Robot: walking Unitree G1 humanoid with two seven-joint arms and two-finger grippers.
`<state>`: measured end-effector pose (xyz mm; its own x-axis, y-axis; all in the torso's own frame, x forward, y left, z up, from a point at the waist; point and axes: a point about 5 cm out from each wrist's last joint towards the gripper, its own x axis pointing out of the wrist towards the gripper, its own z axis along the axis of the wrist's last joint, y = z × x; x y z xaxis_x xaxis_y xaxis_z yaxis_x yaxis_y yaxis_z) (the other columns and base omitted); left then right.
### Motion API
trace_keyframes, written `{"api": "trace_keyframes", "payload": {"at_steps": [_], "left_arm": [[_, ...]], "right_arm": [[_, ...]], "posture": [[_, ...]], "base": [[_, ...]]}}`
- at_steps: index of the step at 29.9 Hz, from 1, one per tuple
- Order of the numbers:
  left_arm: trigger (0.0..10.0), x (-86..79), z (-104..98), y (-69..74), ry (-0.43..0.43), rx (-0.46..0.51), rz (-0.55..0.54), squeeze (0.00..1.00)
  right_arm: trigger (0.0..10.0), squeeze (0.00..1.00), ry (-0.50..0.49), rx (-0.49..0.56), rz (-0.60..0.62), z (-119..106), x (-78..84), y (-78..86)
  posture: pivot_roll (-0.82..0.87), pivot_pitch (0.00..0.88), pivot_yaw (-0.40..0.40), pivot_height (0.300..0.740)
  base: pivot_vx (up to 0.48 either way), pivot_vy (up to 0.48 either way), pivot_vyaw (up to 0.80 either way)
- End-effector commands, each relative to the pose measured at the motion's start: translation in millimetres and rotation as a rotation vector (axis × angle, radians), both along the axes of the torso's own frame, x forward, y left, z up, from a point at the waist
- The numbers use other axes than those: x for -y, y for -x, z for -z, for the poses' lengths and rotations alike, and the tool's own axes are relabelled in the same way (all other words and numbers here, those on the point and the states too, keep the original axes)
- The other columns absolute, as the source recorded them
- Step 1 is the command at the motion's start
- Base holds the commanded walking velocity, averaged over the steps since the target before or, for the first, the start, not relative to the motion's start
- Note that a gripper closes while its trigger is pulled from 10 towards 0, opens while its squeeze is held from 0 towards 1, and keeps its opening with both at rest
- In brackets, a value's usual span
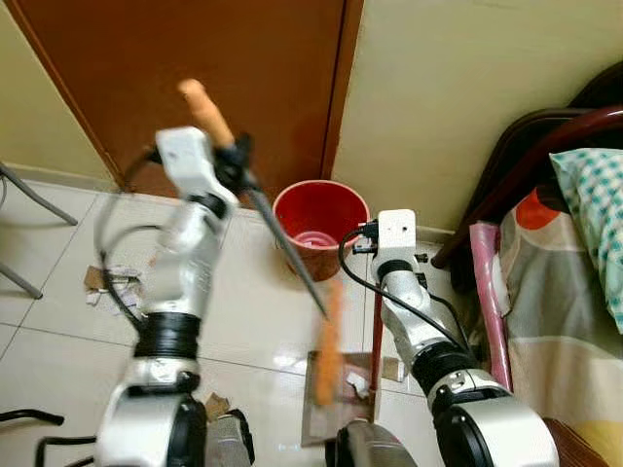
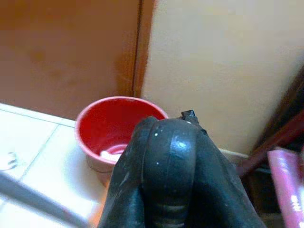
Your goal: Sweep floor
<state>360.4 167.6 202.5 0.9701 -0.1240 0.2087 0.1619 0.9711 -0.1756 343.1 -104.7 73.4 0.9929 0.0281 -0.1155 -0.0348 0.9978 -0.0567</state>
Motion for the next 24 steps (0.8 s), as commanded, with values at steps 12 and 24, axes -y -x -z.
{"api": "trace_keyframes", "payload": {"at_steps": [12,24], "left_arm": [[10.0,-38.1,44,43.2,-0.276,-0.048,-0.097,0.0],[10.0,-37.5,96,70.6,-0.438,-0.165,-0.153,0.0]], "right_arm": [[10.0,0.0,-0.214,0.111,0.0,-20,32.0,8.8],[10.0,0.0,-0.273,0.265,-0.082,-82,36.3,16.0]], "posture": [[0.03,0.127,-0.046,0.74],[-0.01,0.093,-0.035,0.74]], "base": [[0.0,0.0,0.0],[0.0,0.0,0.0]]}}
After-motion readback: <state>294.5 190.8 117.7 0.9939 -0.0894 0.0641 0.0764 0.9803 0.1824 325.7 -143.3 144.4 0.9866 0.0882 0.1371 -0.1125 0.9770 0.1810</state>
